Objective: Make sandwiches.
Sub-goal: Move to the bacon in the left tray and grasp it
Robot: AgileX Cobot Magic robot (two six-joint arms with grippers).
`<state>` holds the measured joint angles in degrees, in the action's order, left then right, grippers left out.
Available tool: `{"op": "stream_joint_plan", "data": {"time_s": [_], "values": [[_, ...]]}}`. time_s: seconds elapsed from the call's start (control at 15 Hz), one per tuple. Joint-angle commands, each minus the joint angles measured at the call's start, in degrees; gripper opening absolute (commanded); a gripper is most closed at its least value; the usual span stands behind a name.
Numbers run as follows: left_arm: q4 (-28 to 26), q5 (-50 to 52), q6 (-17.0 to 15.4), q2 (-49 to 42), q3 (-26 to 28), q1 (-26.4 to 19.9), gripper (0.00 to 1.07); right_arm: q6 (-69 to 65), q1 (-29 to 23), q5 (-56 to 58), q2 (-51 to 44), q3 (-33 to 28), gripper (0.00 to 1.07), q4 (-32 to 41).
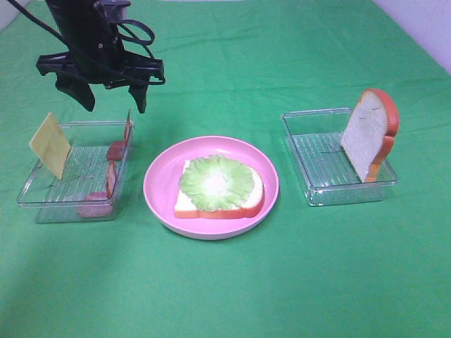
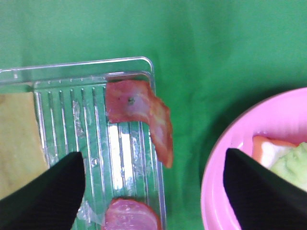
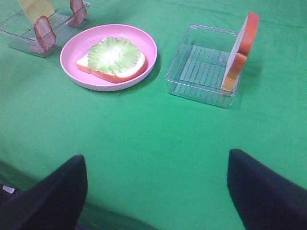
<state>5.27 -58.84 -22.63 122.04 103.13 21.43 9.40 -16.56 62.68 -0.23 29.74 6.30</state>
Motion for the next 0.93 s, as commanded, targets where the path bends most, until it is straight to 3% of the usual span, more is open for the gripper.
{"op": "stream_joint_plan", "data": {"time_s": [0.07,0.47,0.73,0.93], "values": [[-1.2,0.23,-0.46,2.06,0.63,0.11,0.75,0.46,0.06,-0.52,-1.38,-0.17,0.74,0.34],[-1.32,0.4,-0.46,5.44,0.63,0.06,0.74,0.46,0.06,-0.52,-1.38,-0.17,0.74,0.34],[-1.26,2.18,-0.46,5.44,0.63,0.06,0.6,0.46,0.06,-0.52,-1.38,-0.17,0.74,0.34],[-1.09,2.12,-0.46,5.61,0.63,0.06,0.58,0.46,0.06,-0.52,-1.38,-0.17,0.74,0.34]]}}
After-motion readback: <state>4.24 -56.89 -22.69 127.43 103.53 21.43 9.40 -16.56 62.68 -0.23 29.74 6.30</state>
